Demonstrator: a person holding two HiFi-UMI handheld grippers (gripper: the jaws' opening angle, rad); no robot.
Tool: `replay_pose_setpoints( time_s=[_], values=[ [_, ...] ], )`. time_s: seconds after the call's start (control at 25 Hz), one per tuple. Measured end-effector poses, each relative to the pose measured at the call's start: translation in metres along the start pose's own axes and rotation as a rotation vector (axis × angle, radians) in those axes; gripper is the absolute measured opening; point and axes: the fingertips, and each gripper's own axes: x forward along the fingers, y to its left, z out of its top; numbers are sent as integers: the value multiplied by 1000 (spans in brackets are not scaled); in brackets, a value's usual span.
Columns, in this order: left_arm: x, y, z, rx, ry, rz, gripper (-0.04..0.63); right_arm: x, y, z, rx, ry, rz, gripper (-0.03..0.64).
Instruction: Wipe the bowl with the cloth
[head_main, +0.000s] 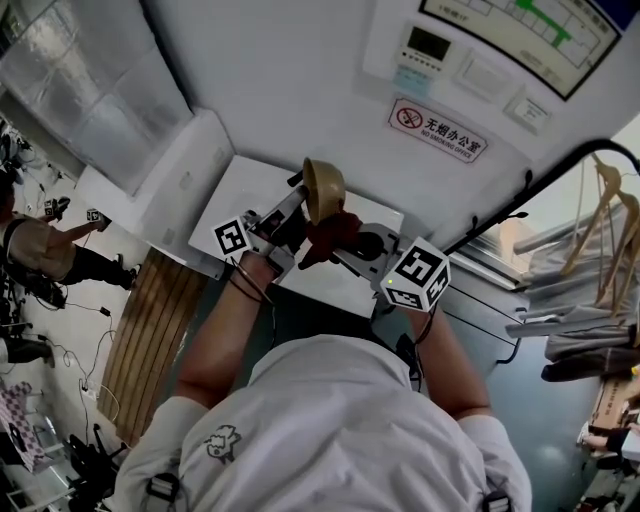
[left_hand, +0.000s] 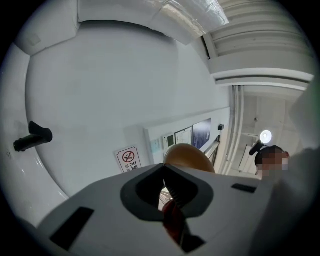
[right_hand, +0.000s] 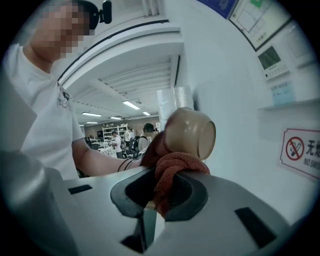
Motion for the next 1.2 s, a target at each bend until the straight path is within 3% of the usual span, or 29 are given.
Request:
replay_pose_setpoints(
  time_s=[0.28,0.6,0.72,0.84,1.04,1.2],
  values=[
    [-10,11,-12,-16,40,20,17,-25,4,43,-115,-46,-38,51],
    [-8,-7,-42,-53,149,-60,17,-47,-24,83,-145,-156,-135,51],
    [-8,-16,-51,-23,203,-93,15,-49,-38,85,-121,-177,-176,51],
    [-5,-33,-65,60,288,-152,15,-41,-48,78,-106,-160,-193,51],
    [-3,-56,-53,51,221,-265,17,-24,-54,61,-23,-160,-153,51],
    [4,-69,-34,-16,132,-315,15,-10,-49,37,24,-129,-110,51]
  ],
)
